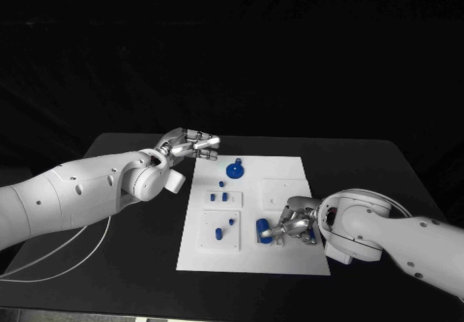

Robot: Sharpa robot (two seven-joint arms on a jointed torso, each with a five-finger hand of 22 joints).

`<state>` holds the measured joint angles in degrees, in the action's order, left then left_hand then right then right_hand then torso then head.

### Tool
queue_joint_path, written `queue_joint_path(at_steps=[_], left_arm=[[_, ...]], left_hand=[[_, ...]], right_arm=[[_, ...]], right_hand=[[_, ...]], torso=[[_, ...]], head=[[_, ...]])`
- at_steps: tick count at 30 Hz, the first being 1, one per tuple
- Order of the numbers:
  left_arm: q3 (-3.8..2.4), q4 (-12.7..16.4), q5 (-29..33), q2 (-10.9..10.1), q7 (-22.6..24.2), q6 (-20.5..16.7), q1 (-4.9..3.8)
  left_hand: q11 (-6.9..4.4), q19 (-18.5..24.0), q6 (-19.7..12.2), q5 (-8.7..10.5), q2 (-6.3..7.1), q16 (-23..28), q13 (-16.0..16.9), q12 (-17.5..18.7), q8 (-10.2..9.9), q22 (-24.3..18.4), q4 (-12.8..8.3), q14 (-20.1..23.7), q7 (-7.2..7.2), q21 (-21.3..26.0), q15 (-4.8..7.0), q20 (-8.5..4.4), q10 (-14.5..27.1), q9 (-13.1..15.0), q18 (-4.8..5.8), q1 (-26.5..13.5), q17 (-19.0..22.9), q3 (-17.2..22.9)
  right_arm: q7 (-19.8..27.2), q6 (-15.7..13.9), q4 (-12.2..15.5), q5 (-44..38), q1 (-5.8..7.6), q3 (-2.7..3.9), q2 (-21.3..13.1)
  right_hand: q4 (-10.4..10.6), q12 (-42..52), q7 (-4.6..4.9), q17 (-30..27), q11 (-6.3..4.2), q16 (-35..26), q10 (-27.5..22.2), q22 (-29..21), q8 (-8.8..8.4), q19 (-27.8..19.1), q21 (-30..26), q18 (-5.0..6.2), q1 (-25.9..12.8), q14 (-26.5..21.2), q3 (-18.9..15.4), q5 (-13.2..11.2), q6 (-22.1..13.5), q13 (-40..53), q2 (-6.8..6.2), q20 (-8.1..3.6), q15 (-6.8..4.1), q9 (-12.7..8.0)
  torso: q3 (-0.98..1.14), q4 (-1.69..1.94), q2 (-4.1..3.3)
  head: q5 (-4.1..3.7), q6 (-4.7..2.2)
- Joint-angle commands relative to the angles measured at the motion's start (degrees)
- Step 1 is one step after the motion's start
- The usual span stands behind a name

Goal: Assemble the parts on the task board

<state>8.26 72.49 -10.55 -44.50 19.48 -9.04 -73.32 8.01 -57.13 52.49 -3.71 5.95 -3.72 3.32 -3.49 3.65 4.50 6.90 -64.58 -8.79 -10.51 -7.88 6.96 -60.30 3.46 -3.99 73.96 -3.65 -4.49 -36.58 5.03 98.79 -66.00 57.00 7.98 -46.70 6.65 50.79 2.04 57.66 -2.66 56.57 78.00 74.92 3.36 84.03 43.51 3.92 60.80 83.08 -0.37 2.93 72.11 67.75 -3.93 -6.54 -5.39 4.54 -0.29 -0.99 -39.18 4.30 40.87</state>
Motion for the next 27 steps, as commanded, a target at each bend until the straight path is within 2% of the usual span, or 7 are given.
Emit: queue_joint_path(at_steps=[1,11,17,21,22,23,27], left_arm=[[0.01,0.04,-0.22,0.08,0.18,0.16,-0.02],[0.14,0.07,-0.21,0.00,0.11,0.16,-0.02],[0.19,0.13,-0.21,-0.08,0.03,0.22,-0.02],[0.21,0.15,-0.21,-0.10,-0.02,0.26,-0.02],[0.22,0.16,-0.21,-0.11,-0.05,0.27,-0.02],[0.22,0.17,-0.21,-0.12,-0.08,0.27,-0.02],[0.24,0.19,-0.21,-0.14,-0.15,0.30,-0.02]], left_hand=[[0.11,-0.04,0.04,-0.14,0.21,0.15,0.05,0.09,-0.17,-0.07,0.21,0.40,-0.22,-0.13,0.00,0.23,0.11,-0.07,-0.55,0.16,0.01,0.02],[0.11,-0.04,0.04,-0.14,0.21,0.15,0.05,0.09,-0.17,-0.07,0.21,0.40,-0.22,-0.13,0.00,0.23,0.11,-0.07,-0.55,0.16,0.01,0.02],[0.07,-0.07,0.10,-0.11,0.07,0.15,0.05,0.09,-0.17,-0.07,0.12,0.43,-0.17,-0.16,-0.02,0.24,0.14,-0.07,-0.59,0.14,0.00,0.01],[0.07,-0.06,0.15,-0.09,0.01,0.15,0.05,0.09,-0.17,-0.07,0.16,0.43,-0.16,-0.15,-0.02,0.24,0.15,-0.06,-0.59,0.06,0.00,0.00],[0.07,-0.07,0.14,-0.04,-0.07,0.16,0.05,0.09,-0.17,-0.07,0.25,0.44,-0.18,-0.16,-0.03,0.25,0.15,-0.07,-0.59,-0.06,0.01,0.00],[0.07,-0.07,0.14,-0.04,-0.07,0.16,0.05,0.09,-0.17,-0.07,0.25,0.44,-0.18,-0.16,-0.03,0.25,0.15,-0.07,-0.59,-0.06,0.01,0.00],[0.07,-0.07,0.14,-0.04,-0.07,0.16,0.05,0.09,-0.17,-0.07,0.25,0.44,-0.18,-0.16,-0.03,0.25,0.15,-0.07,-0.59,-0.06,0.01,0.00]], right_arm=[[1.30,1.85,0.12,0.57,-0.06,0.03,-0.11],[2.46,3.48,0.36,1.07,-0.06,0.05,-0.35],[1.85,2.58,-0.21,0.82,-0.07,0.05,-0.22],[1.30,1.75,-0.69,0.55,-0.07,0.05,0.06],[1.12,1.56,-0.86,0.53,-0.07,0.05,0.20],[0.94,1.38,-1.08,0.50,-0.07,0.05,0.39],[0.63,1.15,-1.65,0.60,-0.09,0.04,1.03]], right_hand=[[0.34,0.21,0.09,-0.06,0.16,0.36,-0.22,4.79,0.32,3.15,0.08,-0.75,-0.27,0.21,-0.05,0.34,-0.09,-0.05,-0.18,-0.26,-0.12,0.03],[-5.27,0.73,-0.03,-0.01,0.02,0.51,-0.07,4.86,0.27,3.14,0.21,-0.92,4.48,0.24,6.21,0.18,0.48,0.12,0.66,-0.25,-0.11,-0.24],[-8.71,0.96,-0.45,0.06,-0.12,0.67,-0.05,4.95,0.22,3.18,0.49,-1.05,3.52,0.26,11.32,5.06,0.32,0.26,2.86,-0.32,-0.19,-0.42],[-8.48,1.03,-0.36,0.15,-0.16,0.87,0.03,4.96,0.25,3.18,0.63,-1.09,0.62,0.31,13.25,3.99,0.31,0.25,4.60,-0.28,-0.12,-0.41],[-8.71,1.02,-0.37,0.19,-0.19,0.93,0.04,4.96,0.26,3.18,0.69,-1.09,0.46,0.32,14.38,1.33,0.23,0.24,5.16,-0.29,-0.15,-0.42],[-9.72,0.98,-0.44,0.16,-0.24,0.91,0.07,4.96,0.28,3.17,0.73,-1.14,-1.18,0.28,17.91,0.11,0.33,0.22,4.15,-0.23,-0.16,-0.40],[-10.21,0.97,-0.35,0.14,-0.14,0.97,0.03,4.92,0.27,3.15,0.65,-1.10,-2.40,0.31,19.67,0.43,0.36,0.18,4.12,-0.22,-0.08,-0.36]], torso=[[-0.05,-0.01,0.00],[-0.05,0.00,0.03],[-0.08,0.04,0.02],[-0.08,0.05,0.02],[-0.07,0.03,0.02],[-0.07,0.02,0.01],[-0.06,0.01,0.01]], head=[[0.00,0.05],[0.13,0.27],[0.20,0.38],[0.26,0.43],[0.29,0.47],[0.33,0.47],[0.37,0.49]])
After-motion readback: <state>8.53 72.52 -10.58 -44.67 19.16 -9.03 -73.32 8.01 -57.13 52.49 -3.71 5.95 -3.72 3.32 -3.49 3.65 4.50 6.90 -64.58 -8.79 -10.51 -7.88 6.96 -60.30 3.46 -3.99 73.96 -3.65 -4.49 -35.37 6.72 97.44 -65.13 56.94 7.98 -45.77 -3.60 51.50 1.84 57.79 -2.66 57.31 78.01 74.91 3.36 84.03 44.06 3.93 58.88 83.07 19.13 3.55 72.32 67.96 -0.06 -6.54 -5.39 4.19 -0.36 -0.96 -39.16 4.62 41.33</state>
